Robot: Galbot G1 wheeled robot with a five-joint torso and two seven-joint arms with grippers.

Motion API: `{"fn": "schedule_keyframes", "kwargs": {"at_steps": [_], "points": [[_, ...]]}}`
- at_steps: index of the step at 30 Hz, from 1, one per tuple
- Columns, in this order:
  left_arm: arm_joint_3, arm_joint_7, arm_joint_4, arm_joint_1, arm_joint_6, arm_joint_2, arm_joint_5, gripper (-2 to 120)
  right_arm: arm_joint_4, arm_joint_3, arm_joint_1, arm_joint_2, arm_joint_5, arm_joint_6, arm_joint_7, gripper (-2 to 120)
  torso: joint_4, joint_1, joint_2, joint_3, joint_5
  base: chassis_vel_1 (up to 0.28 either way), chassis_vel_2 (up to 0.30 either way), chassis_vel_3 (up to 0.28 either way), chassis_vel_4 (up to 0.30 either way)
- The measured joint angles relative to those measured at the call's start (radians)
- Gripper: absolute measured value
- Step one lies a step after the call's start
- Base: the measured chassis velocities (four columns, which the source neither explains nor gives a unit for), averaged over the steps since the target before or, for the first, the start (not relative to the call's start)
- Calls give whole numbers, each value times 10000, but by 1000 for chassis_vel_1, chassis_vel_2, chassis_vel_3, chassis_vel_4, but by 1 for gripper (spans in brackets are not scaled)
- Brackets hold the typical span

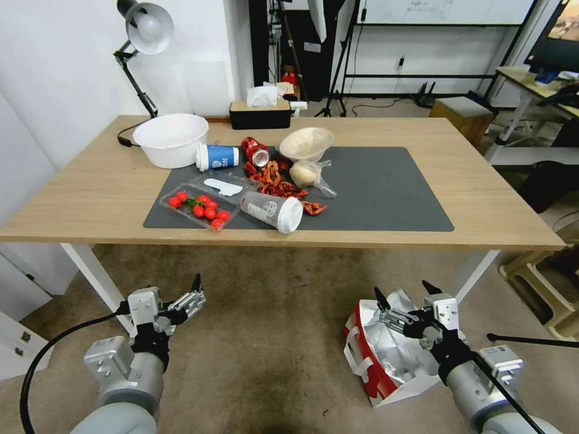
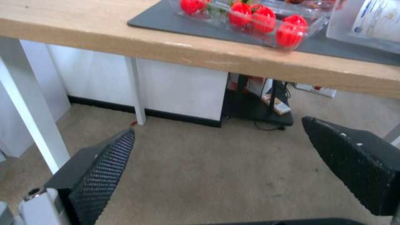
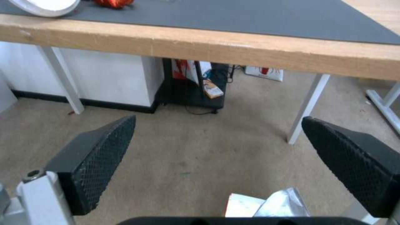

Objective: Pick up the food delivery bag from the floor and place it on the table.

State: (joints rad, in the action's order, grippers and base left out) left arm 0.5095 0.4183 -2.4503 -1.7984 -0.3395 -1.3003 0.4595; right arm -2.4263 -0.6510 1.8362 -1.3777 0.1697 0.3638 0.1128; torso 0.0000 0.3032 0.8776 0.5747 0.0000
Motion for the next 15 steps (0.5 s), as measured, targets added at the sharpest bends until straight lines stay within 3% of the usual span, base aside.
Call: {"fn": "schedule_keyframes", "kwargs": {"at_steps": [15], "points": [[-36,-7,96,41,17,-13,-33,100,78,20,-32,-20,17,-17,-34,100,0,-358,-833,-479,0,0,0,0,0]]}}
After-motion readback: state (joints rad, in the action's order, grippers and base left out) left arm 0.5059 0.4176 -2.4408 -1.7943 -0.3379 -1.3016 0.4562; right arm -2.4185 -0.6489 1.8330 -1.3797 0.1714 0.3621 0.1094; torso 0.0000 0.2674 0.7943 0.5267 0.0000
